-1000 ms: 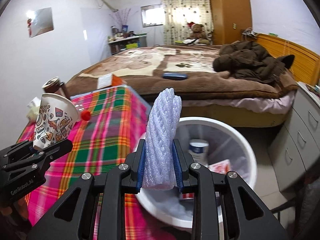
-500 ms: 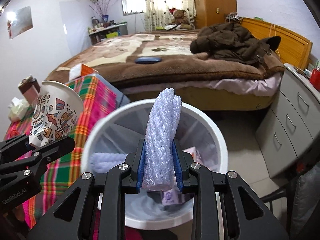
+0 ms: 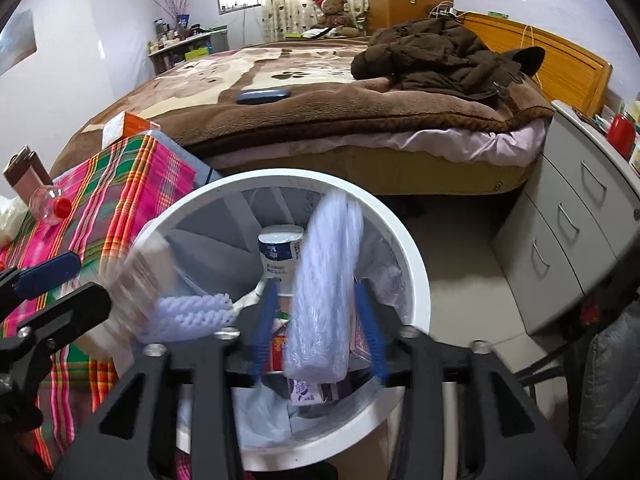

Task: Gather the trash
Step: 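Open both tools to drop the foam net and paper cup into the bin, then move the left tool toward the clear plastic cup while the right tool approaches the Coke bottle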

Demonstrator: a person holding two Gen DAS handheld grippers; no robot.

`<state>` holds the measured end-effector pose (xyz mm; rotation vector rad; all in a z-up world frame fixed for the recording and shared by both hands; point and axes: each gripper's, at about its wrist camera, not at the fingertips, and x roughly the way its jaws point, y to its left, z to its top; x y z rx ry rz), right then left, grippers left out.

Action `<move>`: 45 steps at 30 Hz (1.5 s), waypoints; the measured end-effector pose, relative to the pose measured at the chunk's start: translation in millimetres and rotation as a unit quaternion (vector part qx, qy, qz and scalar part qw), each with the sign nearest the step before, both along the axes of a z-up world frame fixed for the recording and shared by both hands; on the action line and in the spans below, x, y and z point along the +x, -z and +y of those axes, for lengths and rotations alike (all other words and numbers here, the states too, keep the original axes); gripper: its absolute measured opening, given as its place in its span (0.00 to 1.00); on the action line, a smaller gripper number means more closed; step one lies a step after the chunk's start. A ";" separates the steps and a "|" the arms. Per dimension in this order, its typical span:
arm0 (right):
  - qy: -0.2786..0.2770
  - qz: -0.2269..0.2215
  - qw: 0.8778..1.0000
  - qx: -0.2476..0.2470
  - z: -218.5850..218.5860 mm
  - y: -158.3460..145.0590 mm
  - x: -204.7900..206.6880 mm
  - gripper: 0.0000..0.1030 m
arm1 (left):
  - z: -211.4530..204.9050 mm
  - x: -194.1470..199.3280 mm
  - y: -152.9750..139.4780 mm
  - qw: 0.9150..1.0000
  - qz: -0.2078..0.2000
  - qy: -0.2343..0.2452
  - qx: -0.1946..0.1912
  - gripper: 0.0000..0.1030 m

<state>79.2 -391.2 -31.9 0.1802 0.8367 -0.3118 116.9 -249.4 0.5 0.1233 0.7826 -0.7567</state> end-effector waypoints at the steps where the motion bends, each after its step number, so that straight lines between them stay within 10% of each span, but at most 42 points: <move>1: -0.001 -0.001 1.000 -0.001 1.2 -0.3 -0.2 0.58 | 1.2 -0.2 -0.6 1.000 -0.002 -0.002 0.000 0.67; 45: -0.096 -0.076 0.992 0.000 96.8 -34.4 15.0 0.58 | 170.1 4.2 -27.4 0.985 -0.039 -0.164 -0.033 0.70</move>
